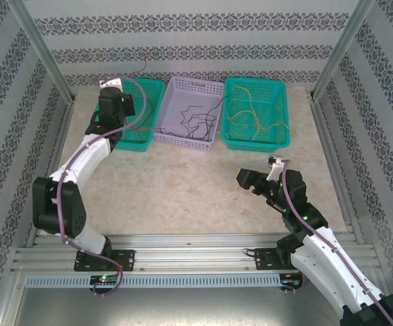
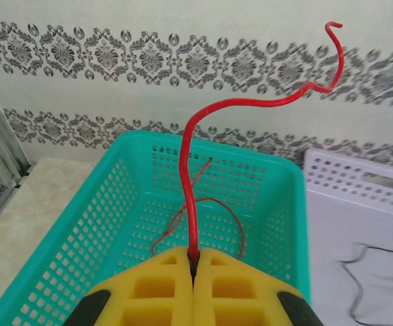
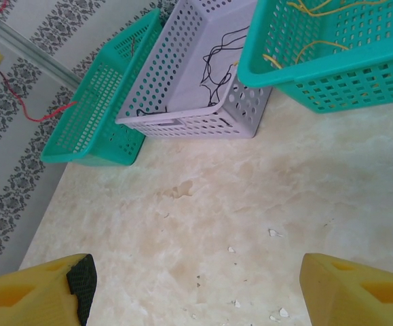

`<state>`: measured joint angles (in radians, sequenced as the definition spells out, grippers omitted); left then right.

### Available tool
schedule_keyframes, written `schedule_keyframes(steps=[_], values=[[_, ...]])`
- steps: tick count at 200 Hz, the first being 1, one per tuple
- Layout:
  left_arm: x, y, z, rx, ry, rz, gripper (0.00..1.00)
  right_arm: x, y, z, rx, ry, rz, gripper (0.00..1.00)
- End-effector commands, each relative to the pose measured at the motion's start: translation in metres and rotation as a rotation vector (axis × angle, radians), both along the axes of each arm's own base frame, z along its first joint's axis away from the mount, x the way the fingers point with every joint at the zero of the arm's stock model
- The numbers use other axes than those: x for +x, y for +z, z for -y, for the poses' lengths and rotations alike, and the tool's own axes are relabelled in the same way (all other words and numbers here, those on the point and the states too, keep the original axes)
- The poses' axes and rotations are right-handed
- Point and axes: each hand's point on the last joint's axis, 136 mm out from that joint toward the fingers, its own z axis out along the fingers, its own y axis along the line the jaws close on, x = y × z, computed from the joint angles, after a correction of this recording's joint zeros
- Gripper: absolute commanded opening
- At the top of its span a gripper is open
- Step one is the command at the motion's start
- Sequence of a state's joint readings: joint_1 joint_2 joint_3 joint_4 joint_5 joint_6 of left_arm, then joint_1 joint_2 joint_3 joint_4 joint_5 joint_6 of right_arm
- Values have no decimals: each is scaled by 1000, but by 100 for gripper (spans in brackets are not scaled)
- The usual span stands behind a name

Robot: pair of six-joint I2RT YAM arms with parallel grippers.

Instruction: Untangle the cables

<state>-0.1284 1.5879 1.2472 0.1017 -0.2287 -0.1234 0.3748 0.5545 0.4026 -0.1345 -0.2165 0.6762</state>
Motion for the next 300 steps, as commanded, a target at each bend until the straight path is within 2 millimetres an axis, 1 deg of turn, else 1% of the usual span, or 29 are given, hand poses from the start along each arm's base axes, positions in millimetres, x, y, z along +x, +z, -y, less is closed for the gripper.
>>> schedule_keyframes(steps=[1,16,40,59,61,63,101,122,140,167,184,212,227,243,258,267,300], values=[[15,1,-30,107,132,56,0,0,-2,0,23,2,11,79],[22,-16,-39,122,161,24,0,-1,-3,0,21,4,14,79],[30,-35,-50,184,217,7,0,-2,-6,0,21,9,21,79],[37,-53,-58,224,239,-20,0,-1,-1,-1,30,8,41,79],[38,-56,-58,228,241,-25,0,-2,-10,0,23,8,23,79],[39,-58,-58,231,241,-28,0,-2,-13,0,22,8,19,79],[51,-93,-62,280,254,-99,0,0,-22,-2,22,11,7,79],[53,-113,-66,291,267,-148,0,1,-25,-3,23,15,2,79],[54,-127,-71,284,278,-185,0,1,-26,-4,22,20,-1,79],[57,-149,-71,244,252,-263,0,1,-28,-4,15,24,-4,79],[56,-157,-69,231,241,-280,0,1,-28,-4,11,24,-3,79],[55,-170,-73,200,229,-326,0,2,-30,-5,8,25,-9,79],[54,-183,-74,196,217,-374,0,3,-32,-6,8,34,-16,79],[53,-192,-75,191,212,-409,0,3,-34,-9,7,46,-27,79],[54,-199,-75,165,200,-434,5,4,-37,-10,3,54,-41,79],[55,-203,-76,157,201,-448,9,4,-36,-11,2,60,-44,79],[61,-214,-75,142,180,-510,19,5,-38,-14,2,70,-54,79]])
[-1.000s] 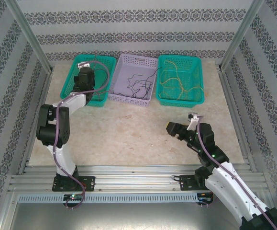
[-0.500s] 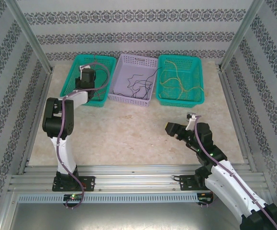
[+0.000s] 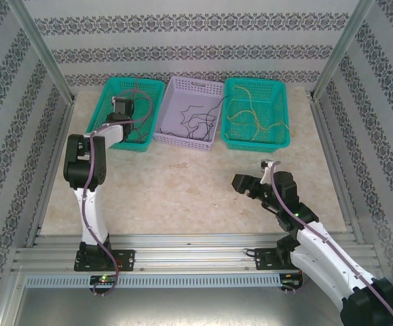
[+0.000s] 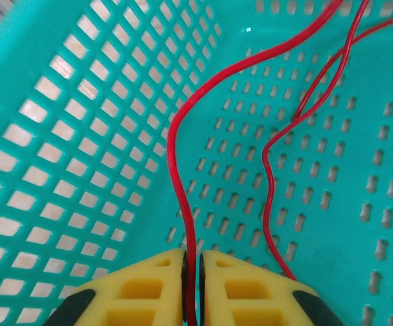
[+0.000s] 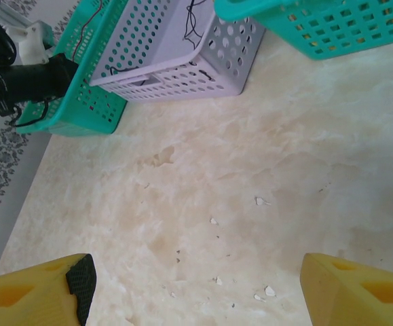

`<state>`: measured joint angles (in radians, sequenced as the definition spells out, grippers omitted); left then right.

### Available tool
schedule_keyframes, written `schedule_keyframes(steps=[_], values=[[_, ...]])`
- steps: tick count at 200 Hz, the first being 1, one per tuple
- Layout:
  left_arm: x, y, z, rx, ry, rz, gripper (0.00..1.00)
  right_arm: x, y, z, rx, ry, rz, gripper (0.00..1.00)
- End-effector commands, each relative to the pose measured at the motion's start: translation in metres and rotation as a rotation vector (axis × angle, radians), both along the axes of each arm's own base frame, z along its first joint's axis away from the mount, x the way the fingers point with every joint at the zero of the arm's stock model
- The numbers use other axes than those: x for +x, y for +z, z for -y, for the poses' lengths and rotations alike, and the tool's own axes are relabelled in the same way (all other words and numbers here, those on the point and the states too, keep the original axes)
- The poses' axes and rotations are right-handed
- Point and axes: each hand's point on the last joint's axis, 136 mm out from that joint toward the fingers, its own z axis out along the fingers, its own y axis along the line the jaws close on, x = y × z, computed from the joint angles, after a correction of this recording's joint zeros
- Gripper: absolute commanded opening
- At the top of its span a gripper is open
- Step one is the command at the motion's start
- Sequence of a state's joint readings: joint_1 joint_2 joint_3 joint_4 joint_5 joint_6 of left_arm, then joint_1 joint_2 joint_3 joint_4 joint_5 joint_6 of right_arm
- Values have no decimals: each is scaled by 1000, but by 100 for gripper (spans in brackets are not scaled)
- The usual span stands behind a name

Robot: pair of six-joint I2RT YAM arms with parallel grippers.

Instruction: Untangle the cables

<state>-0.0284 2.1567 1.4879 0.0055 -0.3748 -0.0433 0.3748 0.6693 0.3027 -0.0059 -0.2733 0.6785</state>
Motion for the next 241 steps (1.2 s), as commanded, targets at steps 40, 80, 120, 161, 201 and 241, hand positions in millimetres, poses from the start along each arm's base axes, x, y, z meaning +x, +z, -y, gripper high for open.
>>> schedule_keyframes(steps=[40,80,120,161,201,241], values=[[5,-18,-6,-55,19,-115,26,4,8,-5,9,27,32,79],[1,-25,-13,-87,36,-157,51,6,7,-6,6,34,28,79],[-6,-12,-17,-131,51,-98,72,6,7,-9,15,46,20,79],[-7,26,0,-200,-28,31,100,7,13,-9,11,45,32,80],[-10,72,14,-314,-64,162,100,12,18,-8,-18,37,35,80],[-11,126,36,-447,-136,280,100,18,23,-2,-73,19,23,80]])
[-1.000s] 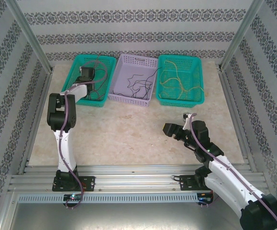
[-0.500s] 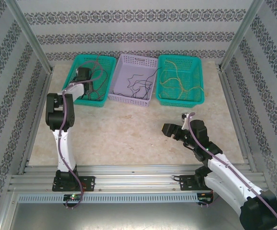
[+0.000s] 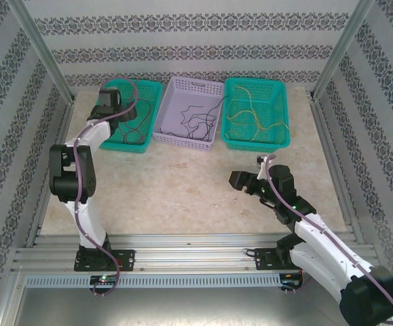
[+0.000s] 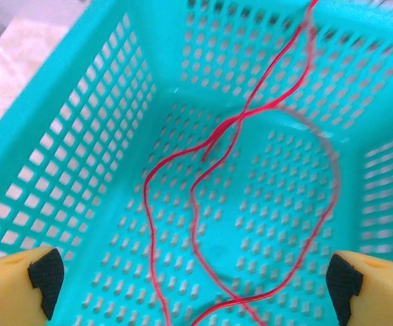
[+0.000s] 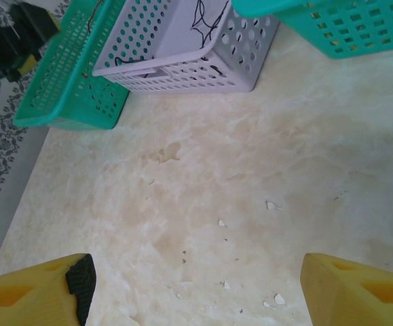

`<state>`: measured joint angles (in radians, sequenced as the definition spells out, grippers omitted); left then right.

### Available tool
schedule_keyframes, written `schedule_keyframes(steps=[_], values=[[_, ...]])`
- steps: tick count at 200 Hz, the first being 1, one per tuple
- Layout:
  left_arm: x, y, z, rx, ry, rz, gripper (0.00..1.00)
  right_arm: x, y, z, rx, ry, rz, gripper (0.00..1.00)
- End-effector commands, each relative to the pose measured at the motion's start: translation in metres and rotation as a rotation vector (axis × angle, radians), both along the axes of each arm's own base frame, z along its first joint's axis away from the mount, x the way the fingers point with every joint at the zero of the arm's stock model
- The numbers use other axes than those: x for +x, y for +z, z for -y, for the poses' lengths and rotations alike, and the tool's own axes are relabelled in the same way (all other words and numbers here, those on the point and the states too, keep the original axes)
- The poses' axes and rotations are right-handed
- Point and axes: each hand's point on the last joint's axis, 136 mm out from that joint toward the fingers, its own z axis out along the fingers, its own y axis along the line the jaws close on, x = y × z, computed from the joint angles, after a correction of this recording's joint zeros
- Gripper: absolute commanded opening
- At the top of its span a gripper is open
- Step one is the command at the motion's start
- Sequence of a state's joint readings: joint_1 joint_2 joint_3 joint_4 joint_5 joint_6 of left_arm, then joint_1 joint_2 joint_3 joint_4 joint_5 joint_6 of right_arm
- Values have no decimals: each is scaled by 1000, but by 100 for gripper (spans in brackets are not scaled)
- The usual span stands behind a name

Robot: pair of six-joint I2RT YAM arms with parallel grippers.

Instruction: Untangle the cables

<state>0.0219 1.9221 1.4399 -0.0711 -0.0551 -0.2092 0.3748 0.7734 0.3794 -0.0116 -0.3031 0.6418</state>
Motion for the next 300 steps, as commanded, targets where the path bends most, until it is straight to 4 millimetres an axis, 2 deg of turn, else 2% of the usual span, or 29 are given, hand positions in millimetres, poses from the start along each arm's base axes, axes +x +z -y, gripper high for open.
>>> schedule_keyframes(steps=[1,23,27,30,56,74,105,119,130,150,164,170,192,200,221,257,268,277,300], values=[[2,46,12,-128,-34,130,100,9,16,7,-49,-22,39,80],[-7,85,27,-215,-79,211,100,14,33,15,-108,-39,60,82],[-10,90,27,-227,-78,219,100,15,37,18,-126,-47,62,95],[-12,94,28,-236,-75,224,100,17,39,20,-141,-57,64,98],[-44,120,27,-305,-29,289,100,29,57,44,-267,-120,101,98],[-74,131,24,-310,12,319,100,40,70,70,-306,-227,110,98],[-125,132,12,-234,133,312,100,53,105,103,-360,-391,271,98],[-144,122,5,-221,179,283,100,59,121,115,-407,-456,383,98],[-156,112,3,-208,189,256,100,65,126,122,-479,-478,462,98],[-173,93,4,-165,168,180,100,81,112,136,-653,-483,519,98],[-184,81,2,-131,161,150,100,93,87,152,-713,-488,442,98],[-189,77,1,-113,155,150,100,97,74,159,-716,-493,409,98],[-203,70,-4,-74,155,202,100,109,39,160,-651,-467,409,98],[-206,64,-6,-64,167,214,100,112,21,166,-652,-496,372,98],[-209,46,-12,-30,186,197,100,120,-13,171,-620,-509,328,98],[-208,12,-20,29,216,128,100,132,-15,174,-607,-517,402,98],[-207,9,-19,35,205,130,100,135,-19,178,-583,-523,399,98],[-204,8,-16,50,175,144,100,130,-32,172,-581,-487,393,98],[-201,0,-21,106,173,145,100,134,-42,165,-573,-452,425,98]])
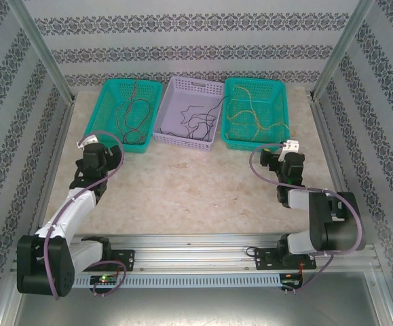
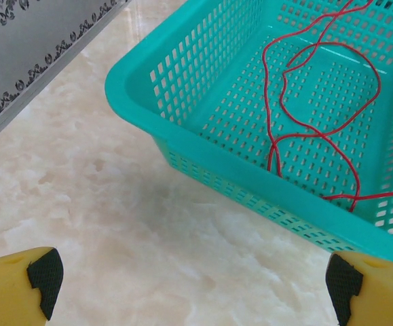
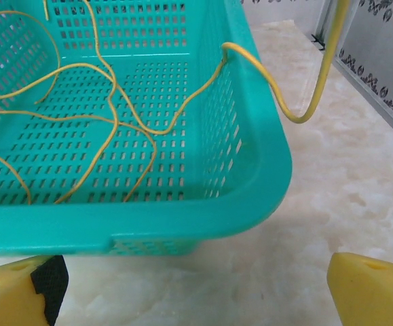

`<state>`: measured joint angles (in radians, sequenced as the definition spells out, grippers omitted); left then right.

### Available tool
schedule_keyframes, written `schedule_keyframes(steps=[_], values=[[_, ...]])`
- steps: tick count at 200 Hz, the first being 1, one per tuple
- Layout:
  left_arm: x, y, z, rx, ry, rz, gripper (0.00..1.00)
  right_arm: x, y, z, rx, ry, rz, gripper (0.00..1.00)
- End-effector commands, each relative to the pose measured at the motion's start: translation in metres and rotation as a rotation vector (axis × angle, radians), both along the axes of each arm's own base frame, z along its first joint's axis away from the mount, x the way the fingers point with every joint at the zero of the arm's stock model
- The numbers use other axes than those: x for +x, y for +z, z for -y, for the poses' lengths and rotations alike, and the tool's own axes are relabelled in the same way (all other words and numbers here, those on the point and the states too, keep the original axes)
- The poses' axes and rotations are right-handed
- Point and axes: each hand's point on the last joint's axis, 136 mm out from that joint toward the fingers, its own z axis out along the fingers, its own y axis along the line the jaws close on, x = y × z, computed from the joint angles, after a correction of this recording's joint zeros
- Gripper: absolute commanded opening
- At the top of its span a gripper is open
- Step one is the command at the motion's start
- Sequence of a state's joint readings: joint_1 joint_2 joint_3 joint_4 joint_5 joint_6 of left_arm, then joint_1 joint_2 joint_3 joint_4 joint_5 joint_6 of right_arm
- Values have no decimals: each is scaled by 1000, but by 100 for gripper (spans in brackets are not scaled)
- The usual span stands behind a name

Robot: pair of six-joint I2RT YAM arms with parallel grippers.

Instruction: Untangle the cables

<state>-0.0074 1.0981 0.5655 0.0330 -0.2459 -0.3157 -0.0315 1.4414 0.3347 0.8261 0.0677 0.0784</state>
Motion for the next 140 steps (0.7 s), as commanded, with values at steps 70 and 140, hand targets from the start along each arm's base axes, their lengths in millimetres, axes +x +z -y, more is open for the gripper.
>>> schedule_keyframes(steps=[70,140], values=[[26,-23,-1,158,-83,79,100,11,8,-12,6,62,75,98],[41,-33,-1,159,-102,154,100,10,8,-13,4,63,77,98]])
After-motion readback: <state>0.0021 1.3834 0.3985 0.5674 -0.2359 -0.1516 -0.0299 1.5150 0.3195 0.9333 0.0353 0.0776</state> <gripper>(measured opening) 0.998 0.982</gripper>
